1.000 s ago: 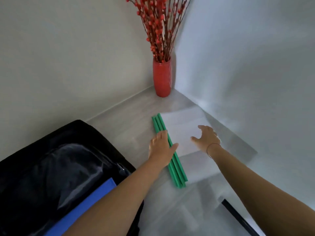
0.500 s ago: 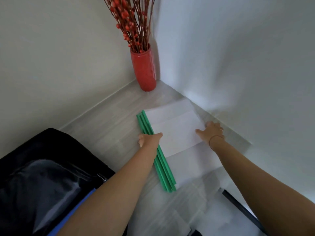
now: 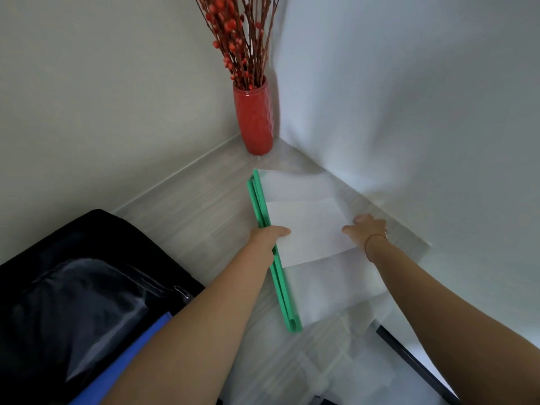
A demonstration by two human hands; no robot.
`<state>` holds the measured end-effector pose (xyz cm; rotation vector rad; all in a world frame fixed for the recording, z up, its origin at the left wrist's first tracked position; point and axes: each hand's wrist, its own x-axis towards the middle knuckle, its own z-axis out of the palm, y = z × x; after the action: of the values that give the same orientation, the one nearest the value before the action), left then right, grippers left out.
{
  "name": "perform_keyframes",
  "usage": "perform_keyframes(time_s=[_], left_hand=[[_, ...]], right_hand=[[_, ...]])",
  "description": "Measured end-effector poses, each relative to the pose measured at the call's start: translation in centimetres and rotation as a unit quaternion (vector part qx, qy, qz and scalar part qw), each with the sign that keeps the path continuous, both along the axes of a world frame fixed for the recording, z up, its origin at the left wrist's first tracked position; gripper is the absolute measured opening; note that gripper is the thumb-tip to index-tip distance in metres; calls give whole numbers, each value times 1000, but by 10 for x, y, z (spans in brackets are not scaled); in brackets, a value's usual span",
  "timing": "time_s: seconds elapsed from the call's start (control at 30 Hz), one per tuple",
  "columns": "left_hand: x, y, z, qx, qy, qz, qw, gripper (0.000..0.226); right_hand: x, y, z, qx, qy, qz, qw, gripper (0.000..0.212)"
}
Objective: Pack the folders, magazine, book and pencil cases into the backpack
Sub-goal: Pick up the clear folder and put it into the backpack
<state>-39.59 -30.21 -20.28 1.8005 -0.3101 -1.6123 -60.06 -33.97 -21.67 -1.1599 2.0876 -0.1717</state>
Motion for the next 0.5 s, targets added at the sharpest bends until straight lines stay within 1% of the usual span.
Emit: perform_keyframes(time_s=[0.07, 0.13, 0.17, 0.2, 0.27, 0.33, 0.4, 0.5], left_hand=[[-3, 3, 7, -26, 11, 7, 1000, 44], [-3, 7, 15, -61, -12, -8, 998, 48], [-2, 9, 19, -88, -21, -31, 995, 52], [-1, 11, 25, -122, -23, -59, 991, 53], [3, 13, 43, -193, -21, -121, 973, 46], [9, 11, 62, -249, -29, -192, 949, 43], [18, 7, 79, -281, -42, -229, 931, 47], [37, 0, 98, -308, -65, -202, 928, 47]], right_hand=[[0, 3, -1, 5, -2, 3, 1000, 41], [-2, 8, -1, -6, -32, -15, 999, 50], [-3, 8, -1, -25, -68, -32, 997, 51], [-6, 9, -2, -55, -127, -56, 989, 48], [-10, 10, 7, -95, -282, -106, 949, 33], [-13, 8, 18, -95, -404, -122, 902, 24], [-14, 7, 33, -83, -473, -103, 871, 17], [-16, 2, 51, -92, -543, -62, 832, 22]])
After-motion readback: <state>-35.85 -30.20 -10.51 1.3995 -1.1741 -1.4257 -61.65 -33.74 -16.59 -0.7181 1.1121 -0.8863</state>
